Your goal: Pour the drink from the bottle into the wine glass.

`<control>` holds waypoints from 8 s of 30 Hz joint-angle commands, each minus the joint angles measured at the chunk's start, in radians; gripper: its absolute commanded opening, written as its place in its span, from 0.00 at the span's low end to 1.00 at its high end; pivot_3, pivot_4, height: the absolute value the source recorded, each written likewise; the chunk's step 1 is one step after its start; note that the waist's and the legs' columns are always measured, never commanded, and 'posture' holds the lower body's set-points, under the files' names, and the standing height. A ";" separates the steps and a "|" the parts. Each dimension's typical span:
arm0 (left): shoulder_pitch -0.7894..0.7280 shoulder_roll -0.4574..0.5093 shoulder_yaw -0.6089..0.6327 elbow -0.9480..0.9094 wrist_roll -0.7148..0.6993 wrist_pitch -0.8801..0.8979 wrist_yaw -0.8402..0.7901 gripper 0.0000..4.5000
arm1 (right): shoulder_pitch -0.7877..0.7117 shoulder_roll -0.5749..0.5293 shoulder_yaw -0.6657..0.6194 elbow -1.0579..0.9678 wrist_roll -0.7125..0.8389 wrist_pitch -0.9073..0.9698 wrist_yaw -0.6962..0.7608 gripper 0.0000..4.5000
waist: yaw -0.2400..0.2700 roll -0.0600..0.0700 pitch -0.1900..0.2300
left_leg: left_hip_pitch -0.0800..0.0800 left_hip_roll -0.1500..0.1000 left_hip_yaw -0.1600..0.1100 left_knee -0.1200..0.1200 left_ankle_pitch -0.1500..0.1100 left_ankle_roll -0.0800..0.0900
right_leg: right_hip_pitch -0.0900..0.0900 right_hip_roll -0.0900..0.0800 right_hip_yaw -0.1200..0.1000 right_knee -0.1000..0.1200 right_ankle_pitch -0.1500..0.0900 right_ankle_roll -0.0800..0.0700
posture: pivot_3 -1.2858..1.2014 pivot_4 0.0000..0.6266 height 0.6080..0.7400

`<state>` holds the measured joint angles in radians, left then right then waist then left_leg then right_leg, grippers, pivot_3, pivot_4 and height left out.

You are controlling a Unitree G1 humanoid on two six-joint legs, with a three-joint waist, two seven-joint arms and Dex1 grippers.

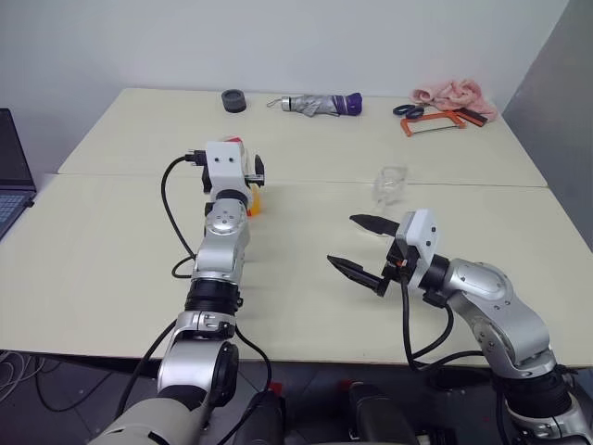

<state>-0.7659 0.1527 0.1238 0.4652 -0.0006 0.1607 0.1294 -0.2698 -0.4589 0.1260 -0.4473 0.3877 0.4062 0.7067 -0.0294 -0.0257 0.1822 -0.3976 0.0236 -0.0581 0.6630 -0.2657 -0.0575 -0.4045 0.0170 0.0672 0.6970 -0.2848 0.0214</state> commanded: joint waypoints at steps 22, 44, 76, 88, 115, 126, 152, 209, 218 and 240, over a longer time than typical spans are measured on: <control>-0.009 0.005 -0.004 -0.044 0.013 -0.043 0.001 0.43 | -0.016 -0.001 -0.036 -0.037 0.035 0.013 -0.017 1.00 | 0.000 0.000 0.000 | 0.000 0.000 0.000 0.000 0.000 0.000 | 0.000 0.000 0.000 0.000 0.000 0.000 | 0.52 0.24 1.00; 0.061 0.169 -0.198 -0.248 -0.438 0.088 -1.207 0.41 | 0.136 -0.128 -0.238 -0.326 0.197 0.183 -0.109 1.00 | -0.005 0.000 0.000 | 0.000 0.001 0.001 0.000 0.000 0.000 | 0.000 0.003 0.001 0.000 0.000 0.000 | 0.52 0.24 1.00; 0.020 0.114 -0.282 -0.123 -0.332 -0.082 -1.408 0.41 | -0.188 0.036 -0.005 -0.193 0.136 0.350 -0.282 0.63 | -0.003 0.000 0.000 | -0.001 0.002 0.000 0.000 0.000 0.000 | -0.001 0.004 0.001 -0.001 0.000 0.000 | 0.52 0.24 1.00; 0.011 0.110 -0.263 -0.152 -0.339 -0.091 -1.393 0.40 | -0.172 -0.005 0.049 -0.142 0.099 0.329 -0.184 0.40 | -0.003 0.000 0.000 | -0.001 0.002 0.000 0.000 0.000 0.000 | -0.001 0.004 0.001 -0.001 0.000 0.000 | 0.52 0.24 1.00; -0.008 0.128 -0.229 -0.152 -0.327 -0.078 -1.383 0.40 | -0.120 0.002 -0.121 -0.285 0.238 0.343 -0.264 0.87 | -0.002 0.001 0.000 | -0.002 0.002 0.000 0.001 0.000 0.000 | -0.002 0.004 0.001 0.000 0.000 0.000 | 0.52 0.24 1.00; -0.045 0.107 -0.239 -0.067 -0.311 -0.135 -1.385 0.40 | -0.117 0.163 0.022 -0.257 0.030 0.328 -0.495 0.87 | -0.003 0.001 0.000 | -0.002 0.002 0.000 0.000 0.000 0.000 | -0.002 0.004 0.001 -0.001 0.000 0.000 | 0.52 0.24 1.00; -0.016 0.124 -0.243 -0.095 -0.322 -0.124 -1.403 0.40 | -0.104 0.242 0.054 -0.167 -0.005 0.183 -0.383 0.43 | -0.004 0.001 0.000 | -0.002 0.002 0.000 0.000 0.000 0.000 | -0.002 0.004 0.001 -0.001 0.000 0.000 | 0.52 0.24 1.00; -0.072 0.129 -0.256 -0.033 -0.323 -0.110 -1.471 0.40 | -0.119 0.175 0.039 -0.251 -0.022 0.300 -0.385 0.42 | -0.004 0.002 0.001 | -0.002 0.003 0.000 0.000 0.000 0.001 | -0.002 0.005 0.002 -0.001 -0.001 0.000 | 0.52 0.24 1.00; -0.057 0.175 -0.281 -0.142 -0.347 -0.036 -1.564 0.40 | -0.382 -0.125 0.107 0.154 0.118 0.094 0.407 0.42 | -0.012 0.003 0.002 | -0.001 0.003 0.001 0.000 0.000 0.001 | -0.002 0.006 0.001 -0.001 0.000 -0.001 | 0.52 0.24 1.00; -0.032 0.158 -0.256 -0.155 -0.354 -0.017 -1.481 0.39 | -0.170 -0.038 -0.092 -0.284 0.133 0.237 -0.161 0.87 | -0.006 0.004 0.002 | -0.002 0.003 0.000 0.000 0.000 0.001 | -0.002 0.005 0.001 0.000 -0.001 -0.001 | 0.52 0.24 1.00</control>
<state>-0.7776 0.3129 -0.1497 0.3270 -0.3338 0.1529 -1.3549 -0.4365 -0.4940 -0.0070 -0.6948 0.5687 0.6737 0.5641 -0.0351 -0.0221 0.1845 -0.3994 0.0261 -0.0583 0.6629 -0.2658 -0.0568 -0.4069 0.0220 0.0681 0.6969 -0.2856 0.0203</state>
